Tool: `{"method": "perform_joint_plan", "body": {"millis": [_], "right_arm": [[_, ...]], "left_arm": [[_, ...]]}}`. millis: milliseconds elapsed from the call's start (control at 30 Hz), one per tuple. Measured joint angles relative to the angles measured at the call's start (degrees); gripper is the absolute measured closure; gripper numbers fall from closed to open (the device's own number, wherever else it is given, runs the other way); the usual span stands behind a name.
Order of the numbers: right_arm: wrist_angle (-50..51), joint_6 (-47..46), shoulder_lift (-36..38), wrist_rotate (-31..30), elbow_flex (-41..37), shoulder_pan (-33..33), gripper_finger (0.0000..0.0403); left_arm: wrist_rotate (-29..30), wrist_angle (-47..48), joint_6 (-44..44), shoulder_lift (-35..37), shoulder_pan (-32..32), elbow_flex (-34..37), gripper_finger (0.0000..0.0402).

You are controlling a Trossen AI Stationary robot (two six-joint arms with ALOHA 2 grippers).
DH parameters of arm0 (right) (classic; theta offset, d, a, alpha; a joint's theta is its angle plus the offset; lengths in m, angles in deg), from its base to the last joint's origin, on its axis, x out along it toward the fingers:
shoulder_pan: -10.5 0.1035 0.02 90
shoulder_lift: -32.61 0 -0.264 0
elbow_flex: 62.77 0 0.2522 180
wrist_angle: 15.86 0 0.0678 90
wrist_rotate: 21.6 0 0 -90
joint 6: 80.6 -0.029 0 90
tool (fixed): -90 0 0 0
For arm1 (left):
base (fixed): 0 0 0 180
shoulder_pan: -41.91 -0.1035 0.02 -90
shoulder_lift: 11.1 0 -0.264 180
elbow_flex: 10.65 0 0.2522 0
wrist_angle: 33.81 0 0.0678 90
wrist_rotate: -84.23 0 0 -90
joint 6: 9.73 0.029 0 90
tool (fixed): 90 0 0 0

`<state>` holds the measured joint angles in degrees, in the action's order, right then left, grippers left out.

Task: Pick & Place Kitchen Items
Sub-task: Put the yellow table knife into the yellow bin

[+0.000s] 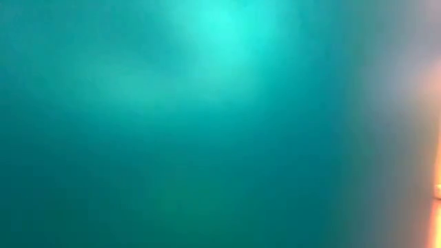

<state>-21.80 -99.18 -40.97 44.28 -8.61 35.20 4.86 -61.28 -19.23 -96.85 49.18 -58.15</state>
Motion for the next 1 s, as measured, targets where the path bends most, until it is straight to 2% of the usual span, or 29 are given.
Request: {"method": "perform_joint_plan", "body": {"millis": [67, 167, 433, 533, 700, 800, 1000], "right_arm": [[5.86, -5.03, 2.34, 0.4, 0.0, 1.94, 0.0367], [11.51, -12.07, 6.16, 4.25, 0.0, 4.57, 0.0367], [17.57, -29.03, 14.48, 7.95, 0.0, 11.91, 0.0367], [22.1, -38.71, 15.48, 8.1, 0.0, 14.31, 0.0367], [29.38, -55.8, 15.85, 13.35, 0.0, 17.51, 0.0367], [33.97, -61.81, 15.87, 15.35, 0.02, 18.89, 0.0367], [46.81, -74.39, 15.85, 15.72, 0.02, 20.35, 0.0367]], "left_arm": [[0.0, 0.02, 0.0, 0.0, 0.0, 0.0, 0.0241], [0.0, 0.01, -0.76, 0.0, 0.0, 0.0, 0.0241], [-0.02, 0.06, -2.64, 0.0, 0.0, 0.0, 0.0241], [-0.02, 0.69, -2.64, 0.0, 0.0, 0.0, 0.0241], [-0.02, 0.94, -2.64, 0.0, 0.0, 0.0, 0.0241], [-0.02, 1.07, -2.42, 0.0, 0.0, 0.0, 0.0241], [-0.02, 1.23, -1.02, 0.0, -0.02, 0.0, 0.0241]]}}
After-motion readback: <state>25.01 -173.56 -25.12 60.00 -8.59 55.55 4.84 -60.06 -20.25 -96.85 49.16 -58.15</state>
